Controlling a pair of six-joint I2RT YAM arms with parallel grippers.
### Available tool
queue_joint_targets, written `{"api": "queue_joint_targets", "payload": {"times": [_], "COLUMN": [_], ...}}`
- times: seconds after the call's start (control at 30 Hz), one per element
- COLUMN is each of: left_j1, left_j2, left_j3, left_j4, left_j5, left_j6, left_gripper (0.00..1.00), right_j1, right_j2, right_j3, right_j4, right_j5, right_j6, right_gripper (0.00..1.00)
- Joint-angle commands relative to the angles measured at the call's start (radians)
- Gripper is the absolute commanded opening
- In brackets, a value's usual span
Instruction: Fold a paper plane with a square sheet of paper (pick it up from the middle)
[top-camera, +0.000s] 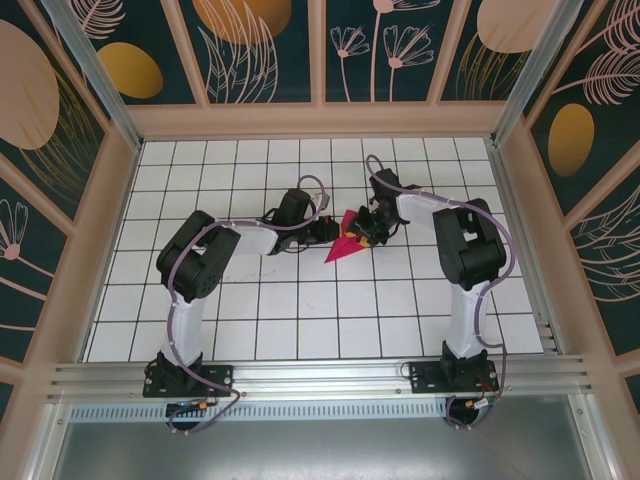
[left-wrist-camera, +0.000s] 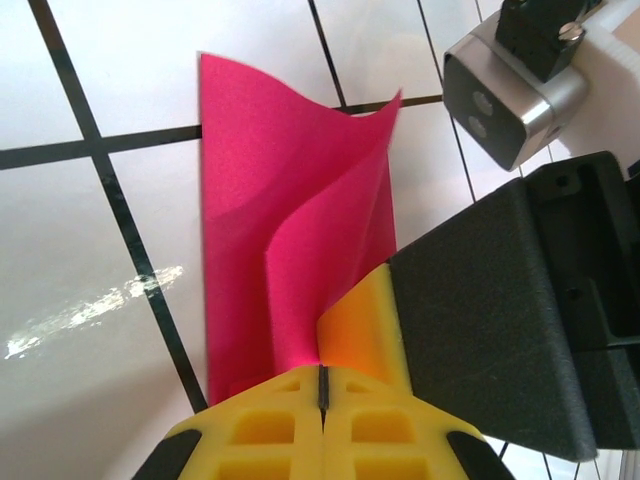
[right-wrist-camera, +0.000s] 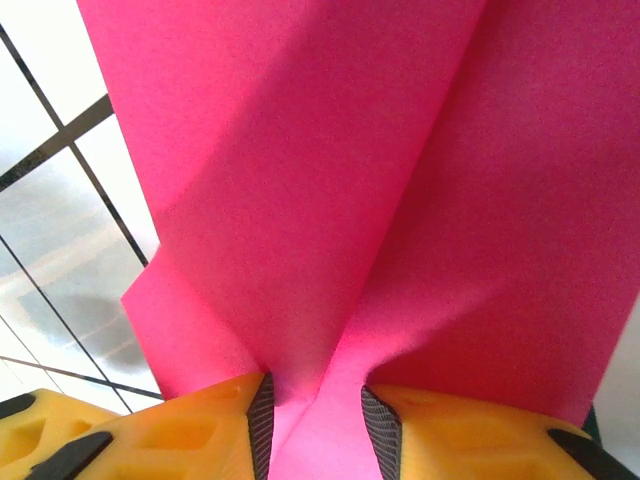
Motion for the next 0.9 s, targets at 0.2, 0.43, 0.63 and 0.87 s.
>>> {"api": "queue_joint_targets", "payload": {"times": [0.2, 0.43, 0.63, 0.87], "left_j1": [0.006, 0.006, 0.005, 0.006], "left_j2": [0.032, 0.041, 0.049, 0.061], "left_j3": [0.036, 0.043, 0.058, 0.066], "left_j4": [-0.033, -0.057, -0.094, -0.110], "left_j5": [0.049, 0.029, -0.028, -0.053], "left_j6": [0.008, 0.018, 0.031, 0.032], "left_gripper": [0.00, 0.00, 0.00, 0.00], "right_j1": [0.003, 0.003, 0.003, 0.002], "right_j2": [0.219, 0.217, 0.208, 0.210], "right_j3": [-0.089, -0.092, -0.102, -0.112], "right_j4": [-0.029, -0.025, -0.016, -0.012], "right_j5": [0.243, 0.234, 0.230, 0.230], "right_j6": [-0.004, 0.000, 0.006, 0.010], "right_gripper": [0.37, 0.38, 0.38, 0.38]}}
